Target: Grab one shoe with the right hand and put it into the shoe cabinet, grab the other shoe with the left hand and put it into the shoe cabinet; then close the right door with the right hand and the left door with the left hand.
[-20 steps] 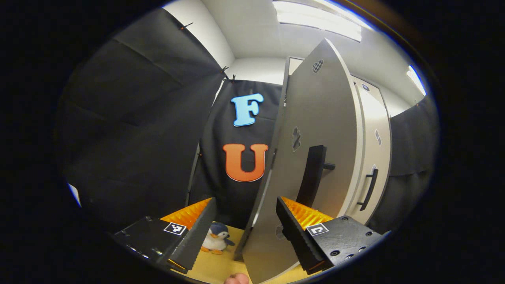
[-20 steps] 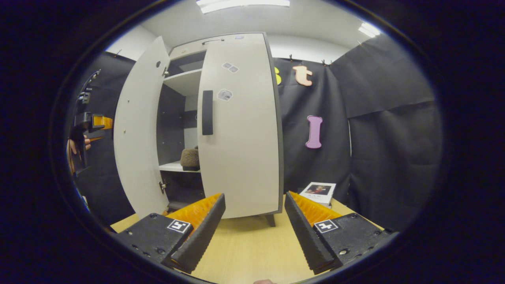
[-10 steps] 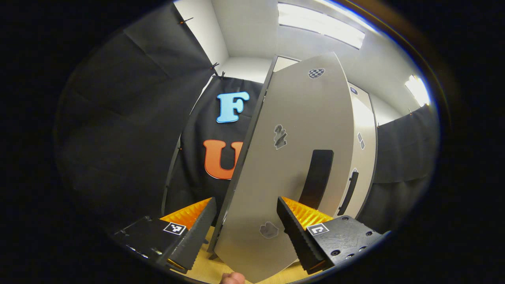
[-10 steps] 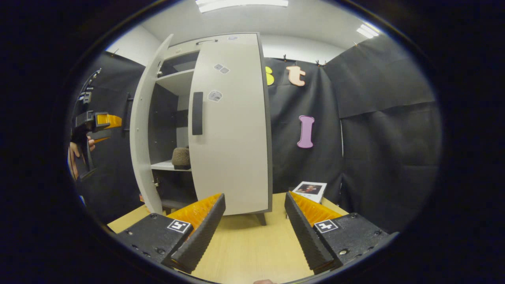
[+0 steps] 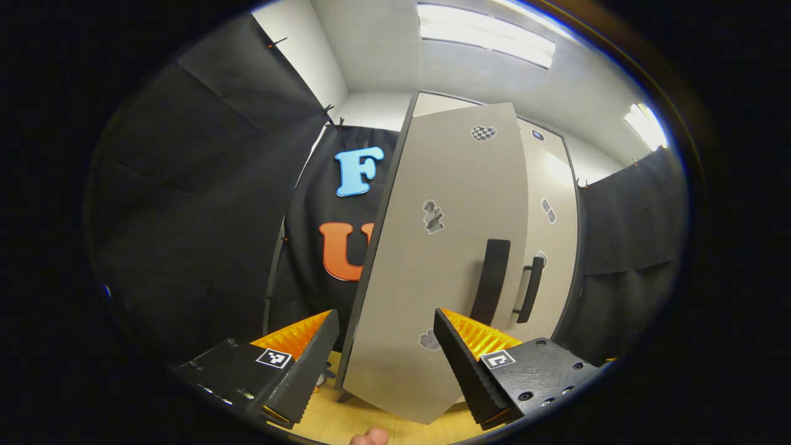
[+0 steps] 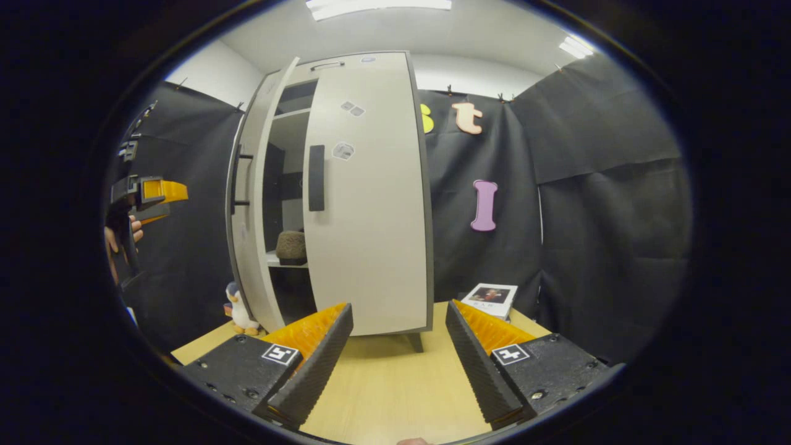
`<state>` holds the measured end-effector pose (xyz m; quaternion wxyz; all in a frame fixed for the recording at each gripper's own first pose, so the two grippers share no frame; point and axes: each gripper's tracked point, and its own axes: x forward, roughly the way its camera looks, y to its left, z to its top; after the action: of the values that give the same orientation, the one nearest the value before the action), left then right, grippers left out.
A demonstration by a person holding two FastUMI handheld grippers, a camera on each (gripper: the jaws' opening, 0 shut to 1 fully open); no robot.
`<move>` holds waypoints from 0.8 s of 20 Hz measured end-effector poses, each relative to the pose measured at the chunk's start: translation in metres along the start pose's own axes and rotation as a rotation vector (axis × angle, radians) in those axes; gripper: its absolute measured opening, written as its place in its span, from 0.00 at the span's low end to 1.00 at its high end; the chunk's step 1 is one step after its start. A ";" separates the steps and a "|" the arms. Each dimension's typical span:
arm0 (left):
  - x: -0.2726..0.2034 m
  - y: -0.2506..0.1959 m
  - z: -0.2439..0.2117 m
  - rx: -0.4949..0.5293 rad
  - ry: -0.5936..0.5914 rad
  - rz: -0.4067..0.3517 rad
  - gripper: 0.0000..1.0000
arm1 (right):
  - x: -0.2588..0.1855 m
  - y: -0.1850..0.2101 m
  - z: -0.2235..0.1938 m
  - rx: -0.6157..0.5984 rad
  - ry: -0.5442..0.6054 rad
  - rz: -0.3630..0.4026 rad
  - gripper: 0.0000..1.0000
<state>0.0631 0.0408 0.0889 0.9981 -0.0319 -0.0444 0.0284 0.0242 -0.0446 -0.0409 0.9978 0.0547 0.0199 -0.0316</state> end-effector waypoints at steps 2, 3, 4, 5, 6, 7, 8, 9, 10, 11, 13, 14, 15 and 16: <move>-0.006 -0.007 -0.012 0.006 0.019 -0.005 0.95 | 0.000 0.007 -0.002 0.000 0.002 0.011 0.99; -0.011 -0.012 -0.019 0.008 0.026 -0.010 0.95 | 0.000 0.009 -0.003 0.001 0.005 0.013 0.98; -0.017 -0.019 -0.027 0.009 0.033 -0.020 0.95 | -0.001 0.008 -0.004 0.001 0.009 0.014 0.99; -0.023 -0.028 -0.037 0.012 0.045 -0.035 0.95 | -0.001 0.008 -0.006 0.001 0.015 0.013 0.99; -0.030 -0.036 -0.048 0.027 0.056 -0.040 0.95 | -0.001 0.008 -0.009 0.004 0.022 0.012 0.99; -0.038 -0.040 -0.060 0.042 0.066 -0.032 0.95 | -0.002 0.009 -0.011 0.010 0.028 0.015 1.00; -0.045 -0.044 -0.071 0.050 0.075 -0.023 0.95 | -0.003 0.011 -0.014 0.017 0.034 0.019 0.99; -0.051 -0.050 -0.081 0.044 0.085 -0.024 0.95 | -0.002 0.012 -0.017 0.023 0.038 0.022 0.98; -0.058 -0.059 -0.094 0.031 0.097 -0.039 0.95 | -0.003 0.012 -0.018 0.027 0.039 0.022 0.99; -0.063 -0.067 -0.104 0.031 0.106 -0.054 0.95 | -0.003 0.012 -0.022 0.030 0.046 0.022 0.99; -0.074 -0.071 -0.116 0.083 0.097 -0.053 0.95 | -0.005 0.012 -0.029 0.037 0.062 0.022 0.99; -0.079 -0.073 -0.122 0.108 0.098 -0.053 0.95 | -0.006 0.012 -0.032 0.042 0.067 0.020 0.99; -0.083 -0.076 -0.127 0.121 0.101 -0.059 0.95 | -0.008 0.011 -0.034 0.047 0.072 0.019 0.99; -0.087 -0.082 -0.132 0.122 0.110 -0.071 0.95 | -0.010 0.011 -0.035 0.051 0.077 0.018 0.99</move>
<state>-0.0067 -0.0542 -0.0449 0.9995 0.0290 0.0112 -0.0063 0.0141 -0.0293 -0.0743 0.9948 0.0817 0.0572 -0.0212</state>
